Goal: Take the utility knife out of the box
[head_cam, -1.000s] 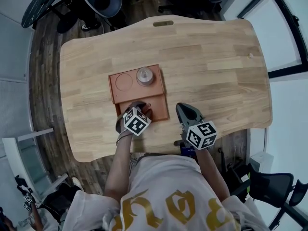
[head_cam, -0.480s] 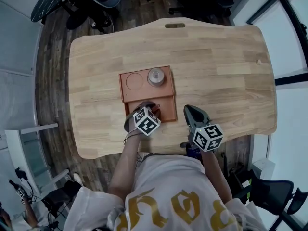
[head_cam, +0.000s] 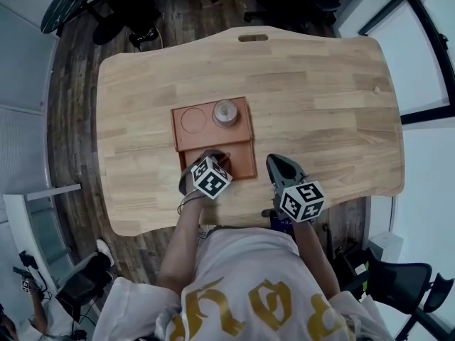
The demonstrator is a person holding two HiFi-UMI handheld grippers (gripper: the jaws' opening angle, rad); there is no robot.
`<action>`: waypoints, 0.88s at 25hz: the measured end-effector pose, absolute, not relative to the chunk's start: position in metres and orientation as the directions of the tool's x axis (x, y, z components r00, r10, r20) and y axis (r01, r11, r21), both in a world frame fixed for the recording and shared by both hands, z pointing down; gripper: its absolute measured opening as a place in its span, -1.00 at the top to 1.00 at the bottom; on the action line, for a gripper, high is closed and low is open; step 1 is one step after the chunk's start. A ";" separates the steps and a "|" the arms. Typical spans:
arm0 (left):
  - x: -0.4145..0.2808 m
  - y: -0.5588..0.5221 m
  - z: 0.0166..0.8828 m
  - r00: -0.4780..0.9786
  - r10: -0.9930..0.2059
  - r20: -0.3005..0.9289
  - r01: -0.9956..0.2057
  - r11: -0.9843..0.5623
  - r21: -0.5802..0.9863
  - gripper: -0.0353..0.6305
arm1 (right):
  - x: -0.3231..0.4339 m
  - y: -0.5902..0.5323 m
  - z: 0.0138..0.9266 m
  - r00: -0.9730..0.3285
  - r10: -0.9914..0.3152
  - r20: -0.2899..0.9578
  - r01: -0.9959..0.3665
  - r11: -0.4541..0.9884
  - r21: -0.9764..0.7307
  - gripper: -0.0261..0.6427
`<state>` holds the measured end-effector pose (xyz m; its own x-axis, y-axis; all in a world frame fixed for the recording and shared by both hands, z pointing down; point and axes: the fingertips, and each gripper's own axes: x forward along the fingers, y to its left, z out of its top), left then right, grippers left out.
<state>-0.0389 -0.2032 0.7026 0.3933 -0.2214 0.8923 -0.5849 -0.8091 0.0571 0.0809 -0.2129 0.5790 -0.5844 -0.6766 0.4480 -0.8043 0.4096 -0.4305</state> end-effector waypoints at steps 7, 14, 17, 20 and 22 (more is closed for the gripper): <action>-0.039 -0.205 0.702 0.413 -0.227 0.882 -0.619 -0.780 0.089 0.72 | 0.082 -0.212 0.574 -0.582 -0.684 0.440 -0.805 0.405 -0.434 0.89; -0.040 -0.209 0.693 0.471 -0.262 0.842 -0.668 -0.729 0.147 0.72 | 0.086 -0.209 0.569 -0.572 -0.697 0.432 -0.810 0.398 -0.431 0.89; -0.039 -0.213 0.680 0.519 -0.298 0.801 -0.690 -0.700 0.187 0.72 | 0.088 -0.209 0.566 -0.564 -0.706 0.428 -0.815 0.393 -0.426 0.89; -0.038 -0.214 0.666 0.563 -0.328 0.758 -0.696 -0.682 0.222 0.72 | 0.088 -0.209 0.560 -0.561 -0.711 0.425 -0.819 0.402 -0.409 0.89; -0.038 -0.212 0.659 0.576 -0.343 0.742 -0.693 -0.687 0.219 0.72 | 0.087 -0.206 0.552 -0.561 -0.715 0.417 -0.821 0.416 -0.392 0.89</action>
